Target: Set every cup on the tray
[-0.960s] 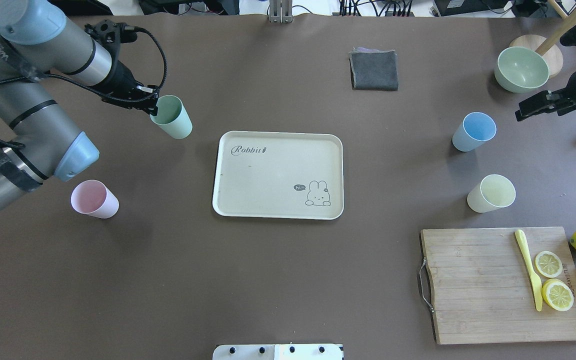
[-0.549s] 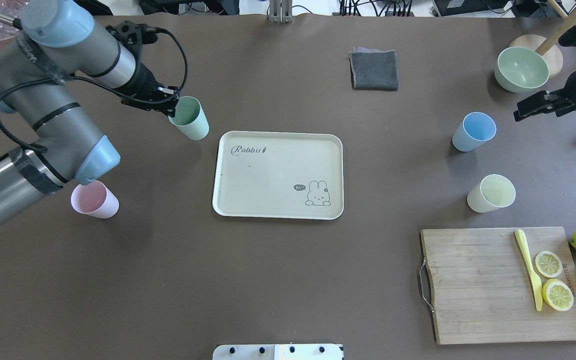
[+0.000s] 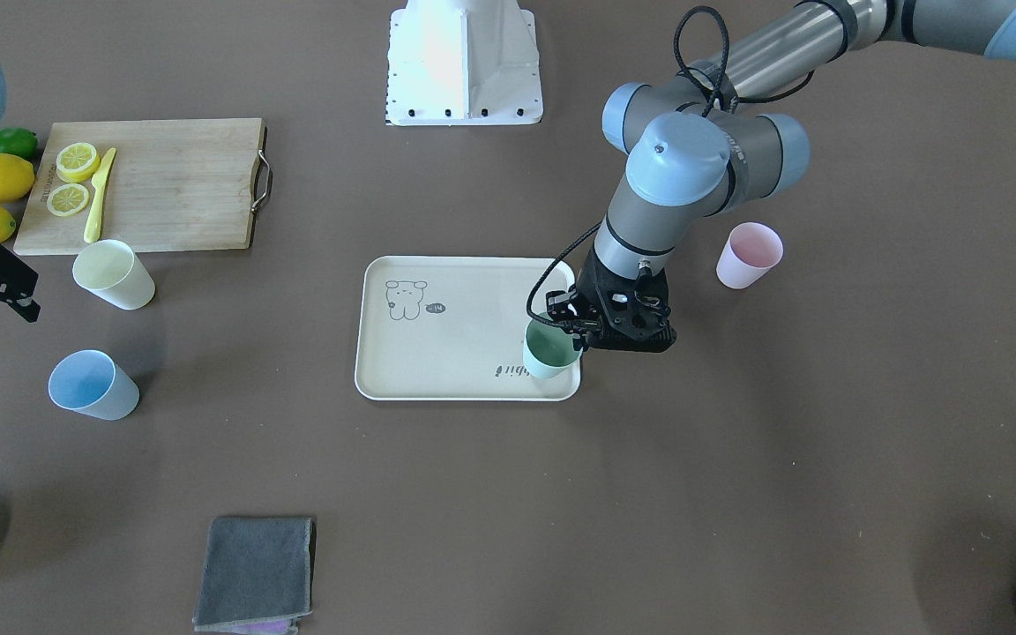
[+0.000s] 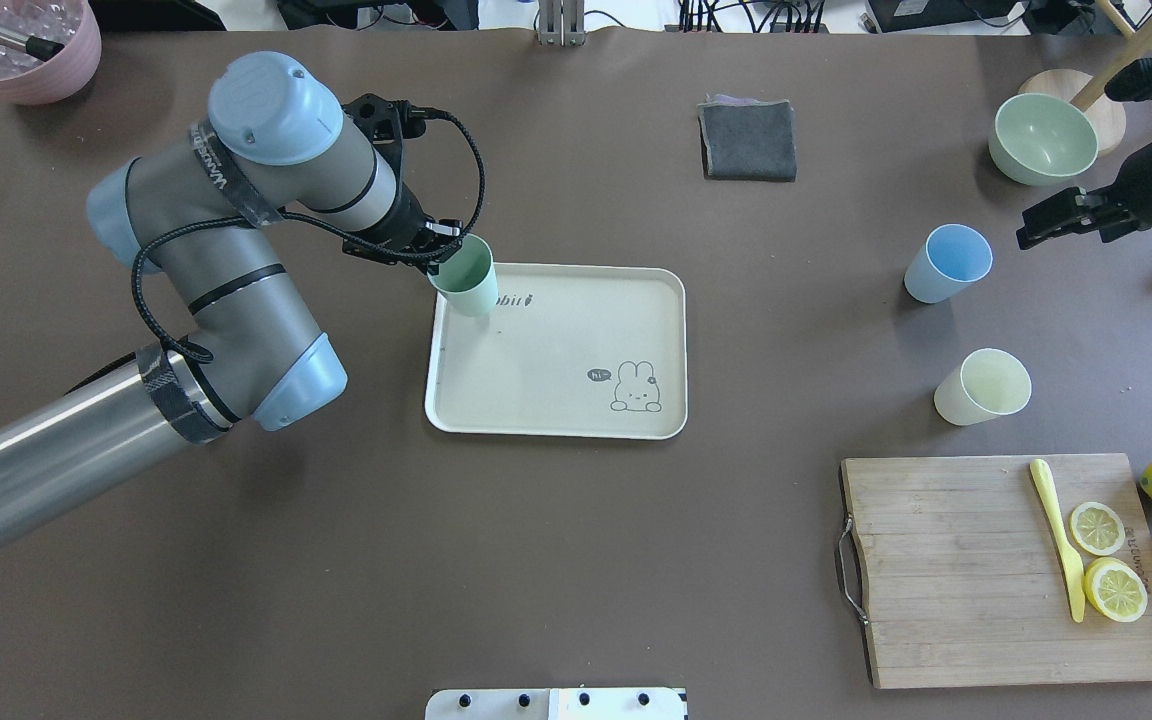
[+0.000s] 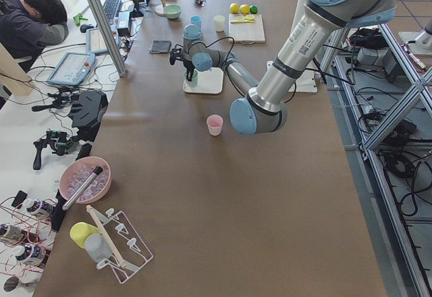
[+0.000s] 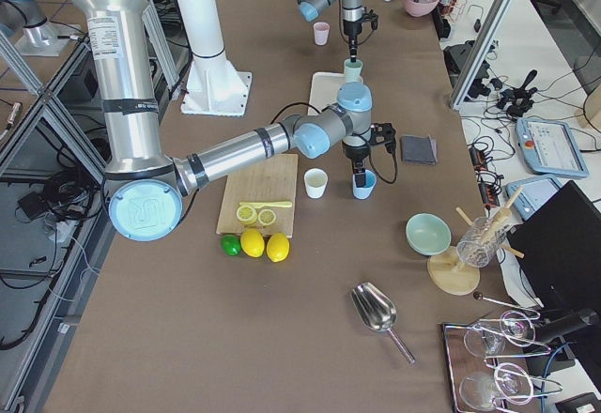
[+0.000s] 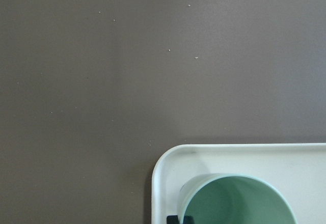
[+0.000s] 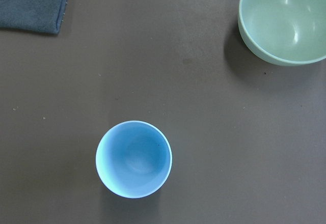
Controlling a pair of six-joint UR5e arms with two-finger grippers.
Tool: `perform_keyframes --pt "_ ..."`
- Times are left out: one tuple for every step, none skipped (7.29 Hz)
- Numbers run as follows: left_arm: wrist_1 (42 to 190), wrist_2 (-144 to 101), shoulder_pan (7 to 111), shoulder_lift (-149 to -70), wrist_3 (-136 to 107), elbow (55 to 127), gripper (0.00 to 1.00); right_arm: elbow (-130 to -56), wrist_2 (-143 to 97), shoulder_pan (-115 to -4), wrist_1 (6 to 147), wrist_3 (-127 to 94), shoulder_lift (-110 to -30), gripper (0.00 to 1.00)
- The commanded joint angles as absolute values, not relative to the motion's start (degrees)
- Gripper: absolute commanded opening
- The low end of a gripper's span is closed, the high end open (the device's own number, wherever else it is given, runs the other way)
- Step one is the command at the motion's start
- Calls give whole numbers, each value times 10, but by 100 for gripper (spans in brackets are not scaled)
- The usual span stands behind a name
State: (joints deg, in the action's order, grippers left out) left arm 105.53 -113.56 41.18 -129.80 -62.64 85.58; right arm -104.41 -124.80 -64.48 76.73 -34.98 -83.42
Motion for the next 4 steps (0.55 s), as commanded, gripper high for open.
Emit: perform_keyframes --pt "1053 -1132 410 -1300 -621 856 38 -1045 -1249 -644 767 -351 -837 100" --pt "1053 -1131 410 -1300 -621 857 80 -1046 -1250 -643 767 -351 -840 100" --pt "1053 -1132 410 -1300 -621 859 92 -1049 -1252 -644 767 -351 -850 100" --pt "1053 -1136 410 -1300 -621 870 96 -1055 -1255 -644 768 -352 -858 100"
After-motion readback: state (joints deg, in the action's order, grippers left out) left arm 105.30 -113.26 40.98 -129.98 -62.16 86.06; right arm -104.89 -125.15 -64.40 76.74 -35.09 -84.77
